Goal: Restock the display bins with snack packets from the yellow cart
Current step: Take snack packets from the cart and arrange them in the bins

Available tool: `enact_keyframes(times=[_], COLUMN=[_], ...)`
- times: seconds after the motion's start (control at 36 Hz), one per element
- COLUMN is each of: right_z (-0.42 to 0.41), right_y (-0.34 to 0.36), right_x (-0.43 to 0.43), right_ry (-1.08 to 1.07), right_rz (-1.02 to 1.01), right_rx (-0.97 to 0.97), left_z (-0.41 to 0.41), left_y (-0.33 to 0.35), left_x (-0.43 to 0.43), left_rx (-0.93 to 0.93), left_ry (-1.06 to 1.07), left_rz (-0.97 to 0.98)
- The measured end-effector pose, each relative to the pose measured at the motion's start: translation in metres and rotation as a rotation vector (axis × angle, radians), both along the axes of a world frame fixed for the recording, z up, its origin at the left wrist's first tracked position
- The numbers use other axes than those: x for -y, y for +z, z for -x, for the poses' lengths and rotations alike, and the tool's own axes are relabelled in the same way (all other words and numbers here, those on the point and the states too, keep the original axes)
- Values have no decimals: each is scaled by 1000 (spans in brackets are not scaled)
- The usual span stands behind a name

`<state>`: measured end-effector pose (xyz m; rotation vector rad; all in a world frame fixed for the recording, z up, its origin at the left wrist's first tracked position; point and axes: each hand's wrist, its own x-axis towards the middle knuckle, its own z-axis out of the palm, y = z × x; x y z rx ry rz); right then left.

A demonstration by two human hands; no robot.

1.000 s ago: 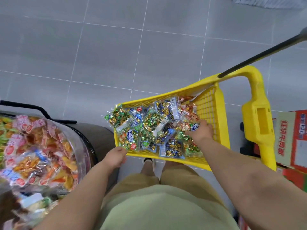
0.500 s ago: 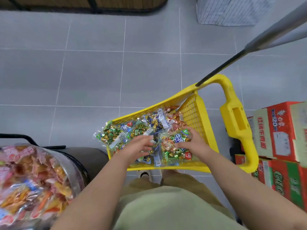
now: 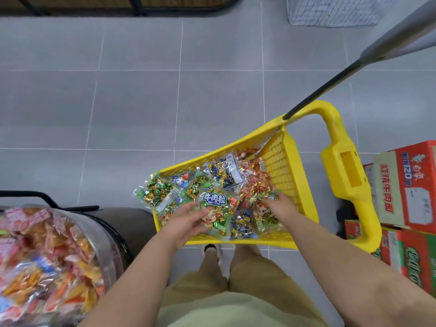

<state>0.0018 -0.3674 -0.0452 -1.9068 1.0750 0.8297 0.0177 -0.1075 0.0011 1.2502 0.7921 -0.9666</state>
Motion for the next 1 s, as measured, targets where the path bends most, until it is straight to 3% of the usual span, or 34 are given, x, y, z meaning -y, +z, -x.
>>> enact_keyframes(times=[0.19, 0.28, 0.39, 0.56, 0.75, 0.83, 0.94, 1.0], right_z=[9, 12, 15, 22, 3, -8, -27, -34], right_y=[-12, -15, -11, 8, 52, 68, 81, 86], right_x=[2, 2, 7, 12, 2, -12, -42, -58], right_ry=[298, 316, 163, 124, 91, 320, 797, 917], right_rz=[243, 267, 157, 87, -317, -452, -284, -298], right_rx=[-136, -115, 71, 248, 351, 299, 404, 444], left_z=[4, 6, 7, 1, -8, -7, -4, 0], left_y=[-4, -3, -1, 6, 22, 32, 44, 51], left_x=[-4, -5, -4, -5, -4, -4, -7, -12], left_rx=[-45, -65, -46, -30, -12, 11, 9, 48], left_ry=[136, 188, 211, 159, 24, -28, -36, -74], left_rz=[46, 49, 43, -36, -99, -93, 20, 76])
